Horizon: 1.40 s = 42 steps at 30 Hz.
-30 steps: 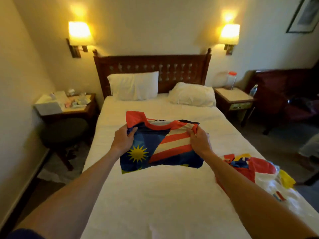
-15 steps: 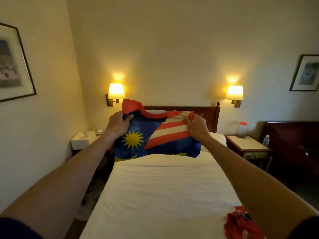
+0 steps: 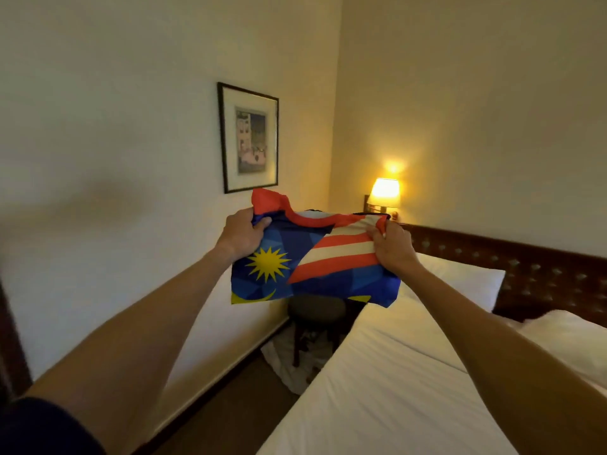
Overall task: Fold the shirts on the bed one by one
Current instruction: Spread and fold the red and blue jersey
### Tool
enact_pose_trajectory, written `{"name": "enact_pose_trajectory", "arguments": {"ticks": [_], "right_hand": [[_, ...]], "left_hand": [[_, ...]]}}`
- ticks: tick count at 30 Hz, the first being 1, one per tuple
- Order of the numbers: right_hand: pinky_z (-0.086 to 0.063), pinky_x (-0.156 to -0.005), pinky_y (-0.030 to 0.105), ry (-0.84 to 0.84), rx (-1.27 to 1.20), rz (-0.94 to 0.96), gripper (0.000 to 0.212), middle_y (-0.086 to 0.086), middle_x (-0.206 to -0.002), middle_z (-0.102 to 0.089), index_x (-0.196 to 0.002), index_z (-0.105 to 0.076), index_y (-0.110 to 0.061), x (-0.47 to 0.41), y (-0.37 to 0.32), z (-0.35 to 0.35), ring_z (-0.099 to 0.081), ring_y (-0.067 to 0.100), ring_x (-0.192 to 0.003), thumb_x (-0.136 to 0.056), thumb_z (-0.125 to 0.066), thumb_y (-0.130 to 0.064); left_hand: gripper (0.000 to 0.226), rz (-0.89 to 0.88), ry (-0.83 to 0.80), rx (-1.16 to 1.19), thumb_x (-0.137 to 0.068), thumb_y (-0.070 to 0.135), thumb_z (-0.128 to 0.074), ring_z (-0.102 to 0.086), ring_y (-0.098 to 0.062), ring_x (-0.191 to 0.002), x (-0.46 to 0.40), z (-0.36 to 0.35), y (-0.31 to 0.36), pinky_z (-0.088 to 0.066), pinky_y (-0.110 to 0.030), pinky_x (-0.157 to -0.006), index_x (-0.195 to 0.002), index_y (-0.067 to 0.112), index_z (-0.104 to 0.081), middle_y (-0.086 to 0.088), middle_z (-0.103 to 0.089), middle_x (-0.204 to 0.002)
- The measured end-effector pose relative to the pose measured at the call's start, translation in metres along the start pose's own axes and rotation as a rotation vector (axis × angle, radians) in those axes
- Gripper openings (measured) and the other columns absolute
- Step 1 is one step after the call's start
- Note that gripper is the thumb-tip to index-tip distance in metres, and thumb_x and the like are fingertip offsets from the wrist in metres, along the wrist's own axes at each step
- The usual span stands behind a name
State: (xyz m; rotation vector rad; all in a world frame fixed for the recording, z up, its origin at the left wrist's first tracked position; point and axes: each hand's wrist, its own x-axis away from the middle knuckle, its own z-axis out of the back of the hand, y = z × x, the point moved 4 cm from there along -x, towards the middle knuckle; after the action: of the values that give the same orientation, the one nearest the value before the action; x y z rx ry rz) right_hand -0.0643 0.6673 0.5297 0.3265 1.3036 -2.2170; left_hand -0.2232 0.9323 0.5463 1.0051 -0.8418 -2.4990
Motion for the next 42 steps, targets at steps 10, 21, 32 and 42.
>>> {"name": "enact_pose_trajectory", "arguments": {"ticks": [10,21,32,42], "right_hand": [[-0.037,-0.082,0.031,-0.341,-0.093,0.318,0.038,0.024,-0.117,-0.064,-0.117,-0.059,0.003,0.017,-0.213,-0.310,-0.058,0.040,-0.109,-0.103,-0.047,-0.031],[-0.041,-0.084,0.026,-0.638,-0.423,0.460,0.037,0.012,-0.121,-0.065,-0.127,-0.058,-0.010,0.103,-0.452,-0.579,-0.059,0.022,-0.098,-0.104,-0.044,-0.036],[-0.044,-0.085,0.026,-0.806,-0.541,0.562,0.037,0.004,-0.113,-0.063,-0.126,-0.057,-0.012,0.138,-0.592,-0.764,-0.058,0.016,-0.096,-0.103,-0.045,-0.038],[-0.050,-0.094,0.037,-0.809,-0.602,0.536,0.032,0.009,-0.115,-0.068,-0.121,-0.064,-0.012,0.099,-0.702,-0.954,-0.063,0.027,-0.106,-0.102,-0.050,-0.034]], "left_hand": [[0.027,0.308,0.333,-0.274,-0.100,0.027,-0.057,-0.061,-0.037,-0.102,0.077,0.272,-0.211,-0.034,-0.028,-0.073,-0.108,0.002,-0.066,-0.022,-0.068,-0.109],[0.025,0.540,0.561,-0.532,-0.097,0.031,-0.061,-0.064,-0.039,-0.099,0.158,0.541,-0.383,-0.036,-0.025,-0.076,-0.106,0.009,-0.069,-0.016,-0.071,-0.101],[0.017,0.652,0.696,-0.626,-0.097,0.026,-0.063,-0.059,-0.029,-0.083,0.184,0.678,-0.498,-0.036,-0.029,-0.073,-0.088,0.012,-0.063,-0.006,-0.058,-0.080],[0.016,0.660,0.753,-0.661,-0.098,0.030,-0.060,-0.046,-0.006,-0.061,0.110,0.793,-0.649,-0.036,-0.021,-0.057,-0.087,0.019,-0.060,0.007,-0.053,-0.071]]}}
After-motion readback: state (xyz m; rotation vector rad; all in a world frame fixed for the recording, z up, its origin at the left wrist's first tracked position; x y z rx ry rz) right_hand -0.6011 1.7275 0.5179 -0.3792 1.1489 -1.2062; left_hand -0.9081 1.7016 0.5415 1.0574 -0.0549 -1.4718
